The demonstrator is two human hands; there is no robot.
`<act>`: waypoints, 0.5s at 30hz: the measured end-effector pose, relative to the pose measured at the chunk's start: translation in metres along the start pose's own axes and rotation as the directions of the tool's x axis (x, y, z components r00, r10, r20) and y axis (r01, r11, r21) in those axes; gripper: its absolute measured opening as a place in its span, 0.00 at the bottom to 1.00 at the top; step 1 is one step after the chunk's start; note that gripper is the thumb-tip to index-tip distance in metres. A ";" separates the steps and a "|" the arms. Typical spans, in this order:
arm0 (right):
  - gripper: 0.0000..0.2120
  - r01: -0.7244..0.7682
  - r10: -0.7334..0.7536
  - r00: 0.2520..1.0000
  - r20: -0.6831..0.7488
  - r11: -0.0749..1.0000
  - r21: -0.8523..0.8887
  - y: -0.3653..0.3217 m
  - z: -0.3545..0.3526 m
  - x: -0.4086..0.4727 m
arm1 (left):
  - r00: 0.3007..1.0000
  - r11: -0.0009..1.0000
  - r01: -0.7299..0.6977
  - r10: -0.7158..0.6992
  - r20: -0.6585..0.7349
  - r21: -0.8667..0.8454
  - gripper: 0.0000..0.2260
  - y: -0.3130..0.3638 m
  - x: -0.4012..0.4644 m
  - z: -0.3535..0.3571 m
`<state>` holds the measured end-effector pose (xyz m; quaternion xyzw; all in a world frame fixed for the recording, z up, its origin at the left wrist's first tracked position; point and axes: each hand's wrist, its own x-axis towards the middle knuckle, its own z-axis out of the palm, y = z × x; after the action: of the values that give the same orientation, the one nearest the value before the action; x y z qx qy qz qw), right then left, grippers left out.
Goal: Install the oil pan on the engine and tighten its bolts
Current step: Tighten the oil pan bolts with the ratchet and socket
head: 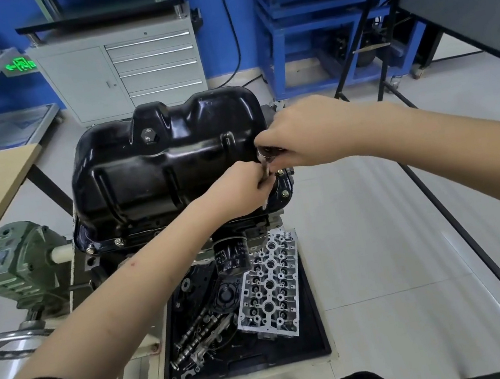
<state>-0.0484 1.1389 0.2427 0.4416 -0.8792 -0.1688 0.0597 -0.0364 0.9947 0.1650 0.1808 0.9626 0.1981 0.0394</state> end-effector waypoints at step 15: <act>0.16 0.012 -0.012 1.000 -0.020 1.000 0.005 -0.003 0.000 -0.002 | 1.000 1.000 -0.018 0.019 -0.011 0.024 0.18 -0.002 -0.003 0.000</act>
<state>-0.0450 1.1383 0.2416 0.4488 -0.8762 -0.1626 0.0663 -0.0344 0.9923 0.1640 0.1891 0.9634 0.1879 0.0298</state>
